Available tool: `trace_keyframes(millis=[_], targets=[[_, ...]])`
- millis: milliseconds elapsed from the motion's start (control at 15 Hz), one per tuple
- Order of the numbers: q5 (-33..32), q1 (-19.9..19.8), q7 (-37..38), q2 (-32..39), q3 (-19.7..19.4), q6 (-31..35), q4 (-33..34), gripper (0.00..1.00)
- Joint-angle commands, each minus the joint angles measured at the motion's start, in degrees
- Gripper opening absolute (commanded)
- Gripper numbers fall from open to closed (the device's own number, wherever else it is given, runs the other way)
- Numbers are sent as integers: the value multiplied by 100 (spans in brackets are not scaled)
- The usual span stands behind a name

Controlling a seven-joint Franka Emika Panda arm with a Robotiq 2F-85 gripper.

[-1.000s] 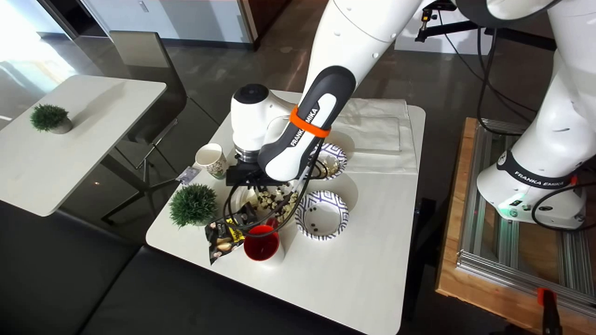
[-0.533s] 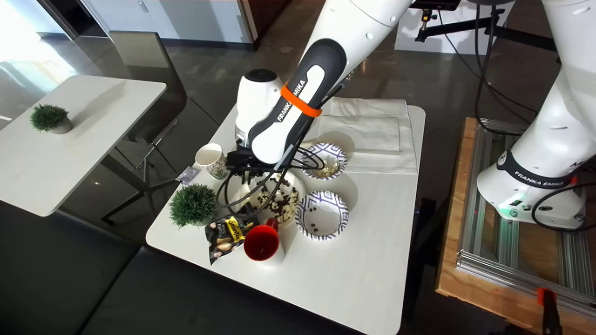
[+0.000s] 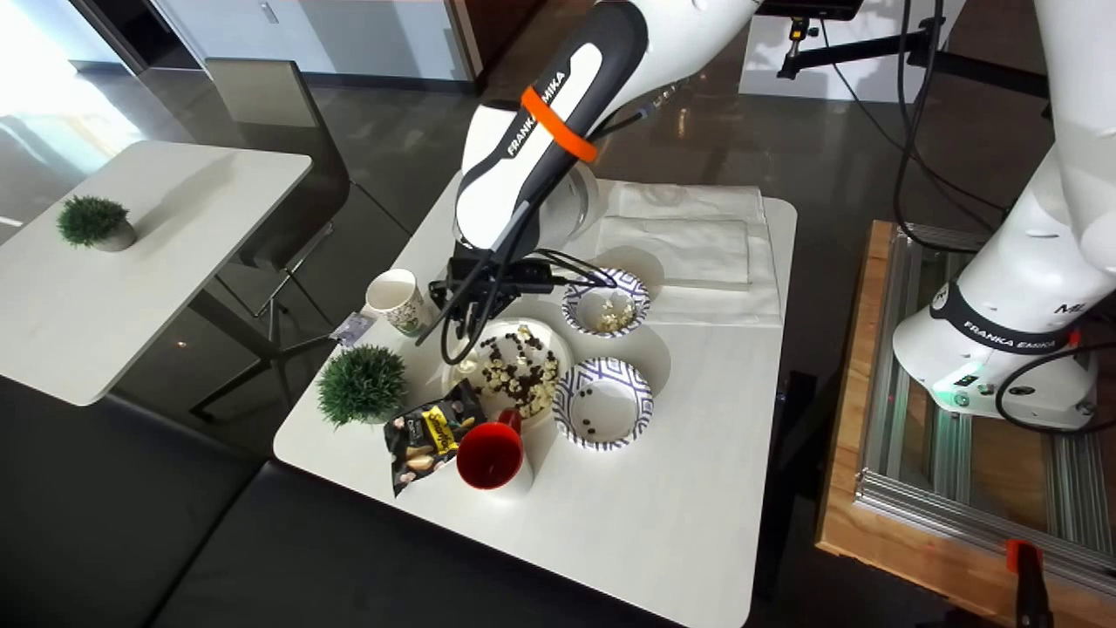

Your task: Use the white spoon to place some contents from the whole bowl on the left into the bowl on the right twice.

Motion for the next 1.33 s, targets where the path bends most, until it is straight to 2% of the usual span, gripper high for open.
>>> trace_keyframes(millis=[0, 267, 400, 600, 733, 1000, 1267], targets=[[552, -212, -889, -834, -102, -955, -552, 3], [545, -39, -1203, -1654, -738, -2351, -865, 3], [279, 141, -1036, -1996, -1152, -2924, -1003, 3], [-241, 412, -673, -2331, -1706, -3446, -1184, 3], [-662, 551, -400, -2417, -1979, -3616, -1276, 3], [-1687, 896, 454, -2341, -2309, -3439, -1424, 3], [-2968, 1261, 1702, -2262, -2519, -3331, -1521, 3]])
